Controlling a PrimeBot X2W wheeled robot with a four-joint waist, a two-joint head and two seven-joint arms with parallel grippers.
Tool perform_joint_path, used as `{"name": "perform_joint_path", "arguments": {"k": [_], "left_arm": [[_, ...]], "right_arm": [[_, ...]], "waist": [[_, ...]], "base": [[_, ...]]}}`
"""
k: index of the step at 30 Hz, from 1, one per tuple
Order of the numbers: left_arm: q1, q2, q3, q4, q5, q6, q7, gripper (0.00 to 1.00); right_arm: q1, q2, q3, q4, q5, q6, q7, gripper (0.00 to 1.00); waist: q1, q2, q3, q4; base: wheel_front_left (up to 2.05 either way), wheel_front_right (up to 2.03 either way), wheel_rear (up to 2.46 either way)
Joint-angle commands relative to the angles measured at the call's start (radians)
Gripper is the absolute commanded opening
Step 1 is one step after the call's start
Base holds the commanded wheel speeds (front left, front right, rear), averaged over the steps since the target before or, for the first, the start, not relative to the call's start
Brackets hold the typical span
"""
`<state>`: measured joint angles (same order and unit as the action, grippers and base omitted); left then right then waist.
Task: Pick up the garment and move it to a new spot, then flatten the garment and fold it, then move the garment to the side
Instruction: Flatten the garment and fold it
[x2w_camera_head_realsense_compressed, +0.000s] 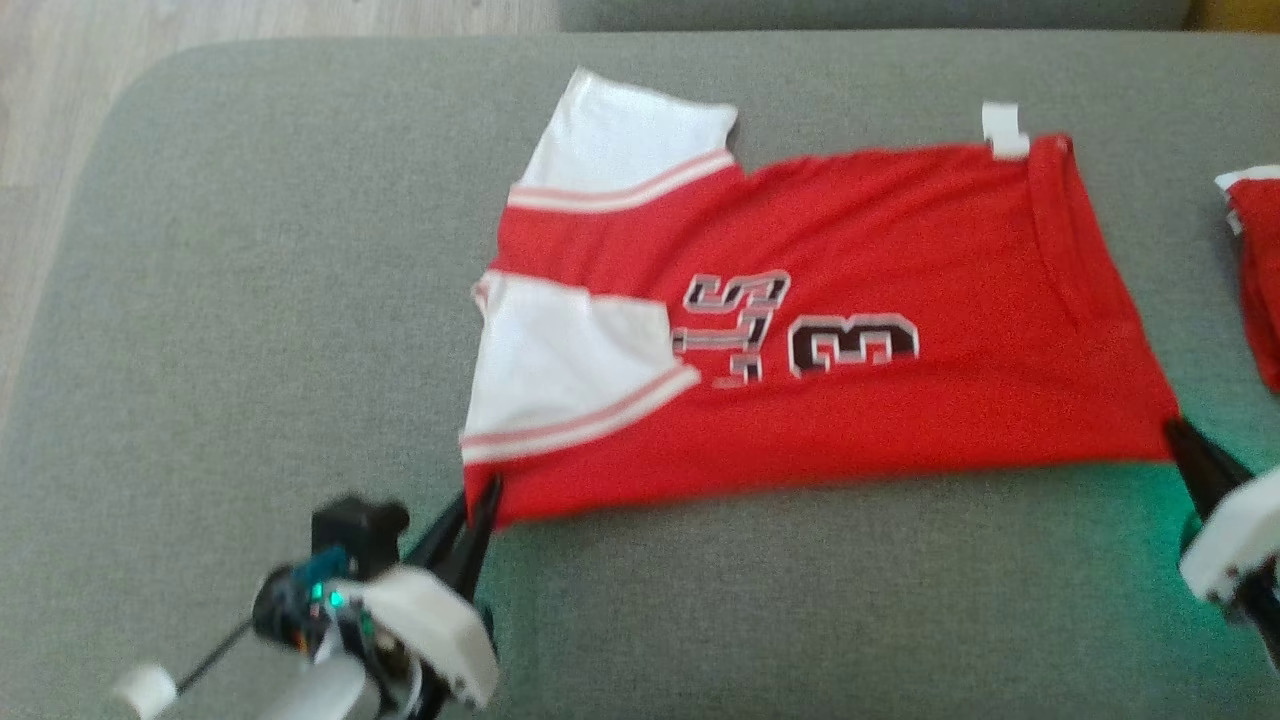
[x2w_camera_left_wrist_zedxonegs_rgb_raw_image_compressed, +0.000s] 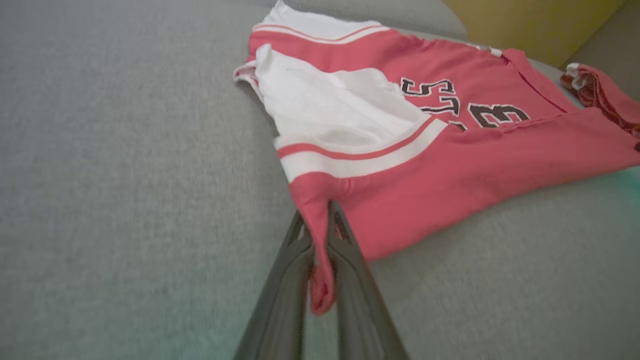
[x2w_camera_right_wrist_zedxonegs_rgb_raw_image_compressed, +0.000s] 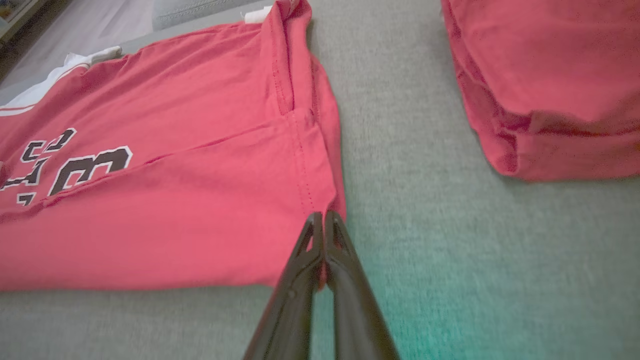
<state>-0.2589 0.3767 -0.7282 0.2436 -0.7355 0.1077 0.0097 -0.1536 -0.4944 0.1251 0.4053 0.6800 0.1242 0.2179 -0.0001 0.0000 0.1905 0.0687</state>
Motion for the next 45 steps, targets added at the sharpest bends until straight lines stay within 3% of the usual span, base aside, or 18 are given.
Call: {"name": "perform_joint_path", "arguments": {"k": [1,8,9,10,11,12,18,20,23,27,30,37,45], "left_arm": [[0.005,0.042,0.028,-0.040,-0.004,0.014,0.003,0.00],[0.113,0.089,0.010,-0.166,-0.008,0.060,0.032,0.00],[0.121,0.095,0.010,-0.178,-0.009,0.066,0.035,0.00],[0.127,0.100,0.011,-0.186,-0.010,0.071,0.039,0.00],[0.129,0.105,0.012,-0.193,-0.009,0.077,0.043,0.32],[0.127,0.110,0.013,-0.199,-0.005,0.086,0.049,0.98],[0.006,0.166,0.024,-0.338,0.079,0.113,0.099,1.00],[-0.094,0.192,0.039,-0.387,0.103,0.093,0.142,1.00],[-0.285,0.212,0.053,-0.389,0.113,0.015,0.225,1.00],[-0.548,0.183,0.042,-0.251,0.069,-0.124,0.376,1.00],[-0.718,0.147,0.041,-0.087,0.041,-0.178,0.471,1.00],[-0.952,0.130,0.024,0.263,0.021,-0.218,0.618,1.00],[-1.029,0.151,0.008,0.453,0.024,-0.228,0.654,1.00]], "right_arm": [[0.030,-0.050,0.005,-0.039,0.012,0.007,0.002,0.00],[0.179,-0.080,-0.041,-0.139,0.042,0.007,0.023,0.00],[0.195,-0.076,-0.049,-0.152,0.045,0.007,0.032,0.41],[0.208,-0.068,-0.063,-0.163,0.047,0.007,0.039,1.00],[0.219,-0.058,-0.081,-0.173,0.046,0.007,0.042,1.00],[0.226,-0.049,-0.098,-0.185,0.042,0.007,0.042,1.00],[0.227,-0.002,-0.164,-0.291,-0.001,0.007,0.032,1.00],[0.223,0.004,-0.176,-0.330,-0.014,0.007,0.033,1.00],[0.195,0.012,-0.186,-0.379,-0.030,0.007,0.041,1.00],[0.132,0.018,-0.172,-0.425,-0.046,0.007,0.050,1.00],[0.088,0.022,-0.144,-0.448,-0.055,0.007,0.050,1.00],[0.003,0.049,-0.093,-0.431,-0.059,0.007,0.029,1.00],[-0.033,0.058,-0.062,-0.385,-0.055,0.007,-0.019,1.00]], "waist": [[0.0001,0.0000,-0.013,0.000],[0.0001,0.0000,-0.030,-0.003],[0.0001,0.0000,-0.028,-0.003],[0.0001,0.0000,-0.027,-0.003],[0.0001,0.0000,-0.024,-0.004],[0.0001,0.0000,-0.021,-0.006],[0.0001,0.0000,0.016,-0.023],[0.0001,0.0000,0.038,-0.027],[0.0001,0.0000,0.086,-0.045],[0.0001,0.0000,0.170,-0.088],[0.0001,0.0000,0.228,-0.130],[0.0001,0.0000,0.322,-0.239],[0.0001,0.0000,0.361,-0.293]], "base": [[0.00,0.00,0.00],[0.00,0.00,0.00],[0.00,0.00,0.00],[0.00,0.00,0.00],[0.00,0.00,0.00],[0.00,0.00,0.00],[0.00,0.00,0.00],[0.00,0.00,0.00],[0.00,0.00,0.00],[0.00,0.00,0.00],[0.00,0.00,0.00],[0.00,0.00,0.00],[0.00,0.00,0.00]]}}
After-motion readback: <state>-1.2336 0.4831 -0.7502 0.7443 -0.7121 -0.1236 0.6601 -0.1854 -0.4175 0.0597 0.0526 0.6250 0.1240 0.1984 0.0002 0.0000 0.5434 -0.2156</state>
